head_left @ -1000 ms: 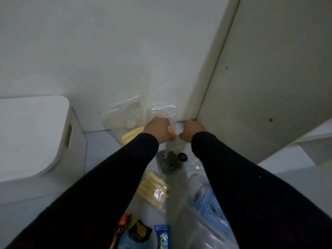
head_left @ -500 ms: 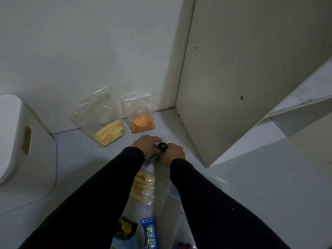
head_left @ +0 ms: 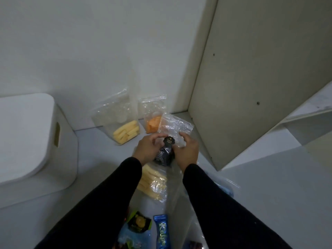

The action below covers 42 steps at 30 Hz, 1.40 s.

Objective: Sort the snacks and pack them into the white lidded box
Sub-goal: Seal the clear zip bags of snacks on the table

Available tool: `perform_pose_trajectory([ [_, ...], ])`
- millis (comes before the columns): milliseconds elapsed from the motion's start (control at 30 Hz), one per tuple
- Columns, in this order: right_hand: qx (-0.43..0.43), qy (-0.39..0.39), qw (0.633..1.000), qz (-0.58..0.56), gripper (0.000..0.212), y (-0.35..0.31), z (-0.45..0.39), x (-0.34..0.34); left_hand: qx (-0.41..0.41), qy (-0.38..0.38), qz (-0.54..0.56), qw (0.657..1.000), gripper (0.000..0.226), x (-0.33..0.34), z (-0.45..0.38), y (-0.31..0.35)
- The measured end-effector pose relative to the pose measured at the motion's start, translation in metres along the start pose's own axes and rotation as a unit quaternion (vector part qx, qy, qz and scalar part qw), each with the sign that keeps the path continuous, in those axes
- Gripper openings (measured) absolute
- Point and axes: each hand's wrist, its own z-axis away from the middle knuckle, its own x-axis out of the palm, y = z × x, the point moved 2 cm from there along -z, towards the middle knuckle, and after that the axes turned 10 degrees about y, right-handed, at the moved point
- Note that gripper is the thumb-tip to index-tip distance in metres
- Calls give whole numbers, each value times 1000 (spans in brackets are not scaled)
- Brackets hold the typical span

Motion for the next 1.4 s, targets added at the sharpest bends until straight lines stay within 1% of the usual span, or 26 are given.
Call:
perform_pose_trajectory([
  [67,-8,0,999,-49,56,-15,13,-8,21,22,63,998,37,-13,20,8],
  [133,-18,-12,995,-94,59,-31,28,-16,44,44,103,993,35,-30,43,18],
  [200,-41,-29,989,-138,57,-48,46,-26,62,66,124,988,31,-48,67,27],
  [267,-70,-57,981,-172,49,-65,69,-36,87,94,126,984,29,-68,93,37],
  [333,-93,-81,973,-195,46,-78,93,-47,102,135,131,977,28,-89,118,48],
  [400,-115,-110,964,-215,44,-88,117,-58,111,182,171,962,28,-108,141,60],
  [500,-161,-149,951,-217,45,-100,153,-74,98,243,296,919,28,-135,169,75],
  [567,-189,-166,944,-213,47,-108,172,-81,87,268,337,898,25,-149,184,83],
  [667,-212,-164,933,-238,53,-118,189,-87,84,281,368,882,12,-163,199,88],
  [733,-198,-151,927,-280,50,-127,193,-92,85,289,369,879,9,-168,207,89],
  [800,-193,-145,922,-302,35,-137,193,-98,86,298,362,879,8,-169,212,89],
  [867,-198,-148,922,-297,18,-146,189,-102,83,303,374,872,8,-167,216,90],
  [900,-199,-150,922,-295,15,-150,186,-104,81,305,385,867,7,-166,217,92],
  [1133,-196,-178,921,-286,15,-161,165,-115,89,318,417,846,10,-159,217,112],
  [1300,-217,-193,911,-292,15,-164,158,-116,91,331,405,848,13,-157,216,118],
  [1400,-225,-178,906,-312,21,-164,157,-118,90,350,374,854,14,-153,216,120],
])
